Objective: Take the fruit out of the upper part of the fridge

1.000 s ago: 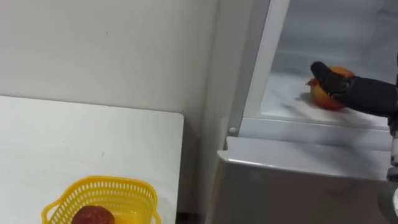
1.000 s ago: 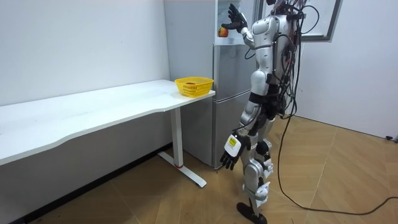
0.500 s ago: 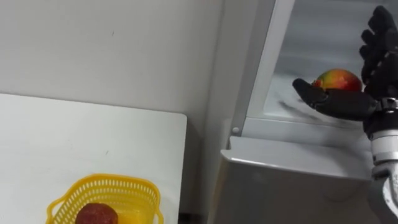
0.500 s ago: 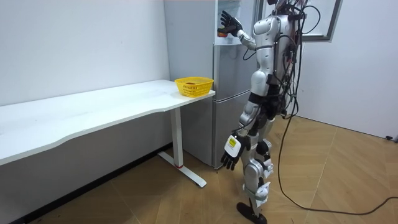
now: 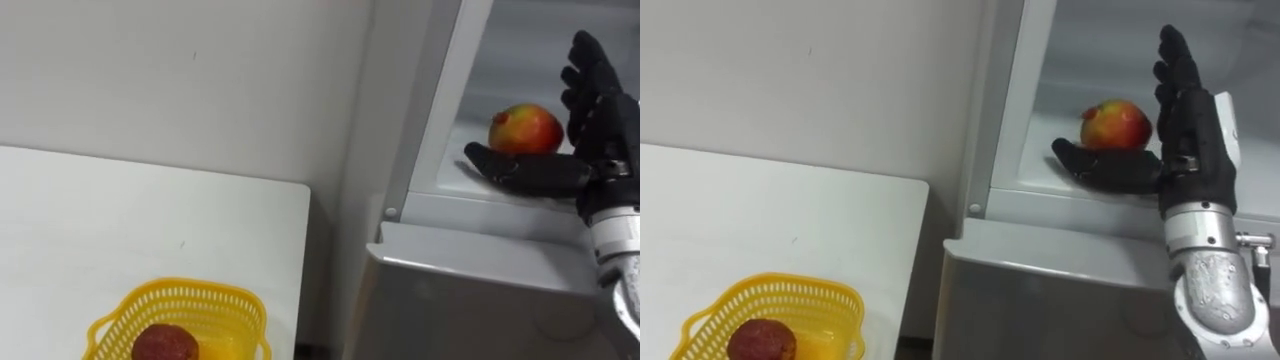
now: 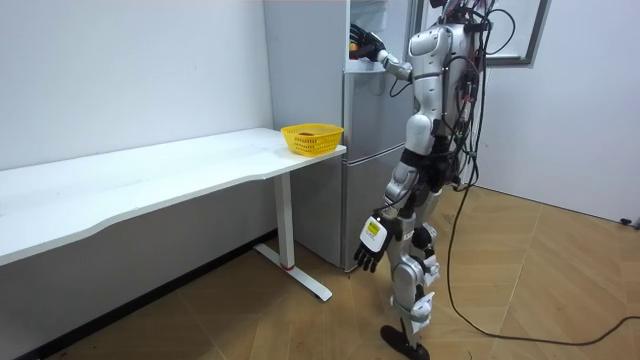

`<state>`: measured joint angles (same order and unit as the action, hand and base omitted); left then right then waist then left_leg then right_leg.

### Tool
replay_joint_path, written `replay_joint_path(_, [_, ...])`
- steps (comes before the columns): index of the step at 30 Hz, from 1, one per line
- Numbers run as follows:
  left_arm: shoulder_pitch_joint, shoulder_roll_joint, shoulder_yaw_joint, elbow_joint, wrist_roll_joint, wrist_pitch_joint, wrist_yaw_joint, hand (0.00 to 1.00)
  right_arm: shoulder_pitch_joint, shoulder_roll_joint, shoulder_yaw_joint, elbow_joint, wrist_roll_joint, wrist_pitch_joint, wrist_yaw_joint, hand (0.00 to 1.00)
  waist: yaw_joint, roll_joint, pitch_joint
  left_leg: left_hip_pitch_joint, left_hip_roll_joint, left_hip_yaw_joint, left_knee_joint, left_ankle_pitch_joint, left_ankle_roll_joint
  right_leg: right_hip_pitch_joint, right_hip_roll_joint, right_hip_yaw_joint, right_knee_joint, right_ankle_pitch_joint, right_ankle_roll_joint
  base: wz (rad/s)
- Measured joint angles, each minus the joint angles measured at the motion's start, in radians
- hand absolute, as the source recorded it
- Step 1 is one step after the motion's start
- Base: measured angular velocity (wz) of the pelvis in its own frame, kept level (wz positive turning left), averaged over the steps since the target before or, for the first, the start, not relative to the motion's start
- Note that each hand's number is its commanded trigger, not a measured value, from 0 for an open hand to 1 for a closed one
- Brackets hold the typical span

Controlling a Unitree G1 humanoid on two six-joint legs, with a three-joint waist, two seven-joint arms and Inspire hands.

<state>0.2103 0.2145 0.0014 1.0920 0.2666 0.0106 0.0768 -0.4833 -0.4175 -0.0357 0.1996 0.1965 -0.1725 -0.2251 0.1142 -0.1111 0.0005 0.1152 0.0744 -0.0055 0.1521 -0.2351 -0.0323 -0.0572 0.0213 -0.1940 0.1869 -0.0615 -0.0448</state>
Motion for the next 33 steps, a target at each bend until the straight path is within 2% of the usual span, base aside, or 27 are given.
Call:
replay_joint_path(5, [0.003,0.009,0.0,-0.002,0.0,0.007,0.001,0.0,-0.007,-0.012,0.006,0.061,-0.002,0.0,0.036,0.0,0.0,-0.007,-0.0053,0.004,0.0,0.0,0.001,0.0,0.0,0.006,0.0,0.002,0.0,0.0,0.0,0.0])
replay_joint_path(8, [0.007,0.01,-0.001,-0.006,0.0,0.009,0.001,0.0,-0.007,-0.016,0.006,0.065,-0.003,-0.001,0.05,0.0,0.0,-0.006,-0.0032,0.005,0.0,0.0,0.001,0.0,0.0,0.007,0.0,0.002,0.001,0.0,0.0,0.0])
replay_joint_path(13, [0.005,0.01,-0.001,-0.011,0.0,0.011,0.001,0.0,-0.008,-0.029,0.007,0.066,-0.001,-0.013,0.067,0.0,-0.001,-0.006,0.007,0.005,0.0,0.0,0.001,0.0,0.0,0.007,0.0,0.001,0.0,0.0,0.0,0.0])
replay_joint_path(16, [0.002,0.012,-0.001,-0.012,0.0,0.011,0.001,0.0,-0.008,-0.039,0.011,0.071,-0.002,-0.02,0.068,0.0,-0.001,-0.009,0.0097,0.004,0.0,0.0,0.0,0.0,0.0,0.006,0.0,0.001,-0.001,0.0,0.0,0.0])
replay_joint_path(23, [-0.002,0.013,-0.001,-0.012,0.002,0.016,-0.001,0.0,-0.012,-0.058,0.014,0.098,-0.027,-0.025,0.103,0.0,0.0,-0.012,0.0103,0.003,0.0,0.0,0.001,0.0,0.0,0.006,-0.001,0.001,0.0,0.0,0.0,0.0])
replay_joint_path(30, [-0.01,0.014,-0.004,-0.01,0.0,0.037,-0.002,0.0,-0.045,-0.062,0.014,0.157,-0.024,-0.022,0.185,0.0,0.0,-0.013,0.0099,0.004,0.0,-0.001,0.006,0.0,-0.001,0.008,-0.001,0.001,0.003,0.001,0.0,0.0])
replay_joint_path(33, [-0.016,0.014,-0.003,-0.008,0.001,0.056,-0.013,0.0,-0.051,-0.075,0.013,0.172,0.001,-0.017,0.226,0.0,0.002,-0.013,0.0099,0.004,-0.001,-0.004,0.01,-0.001,-0.001,0.011,-0.001,0.0,0.001,0.001,-0.001,0.0])
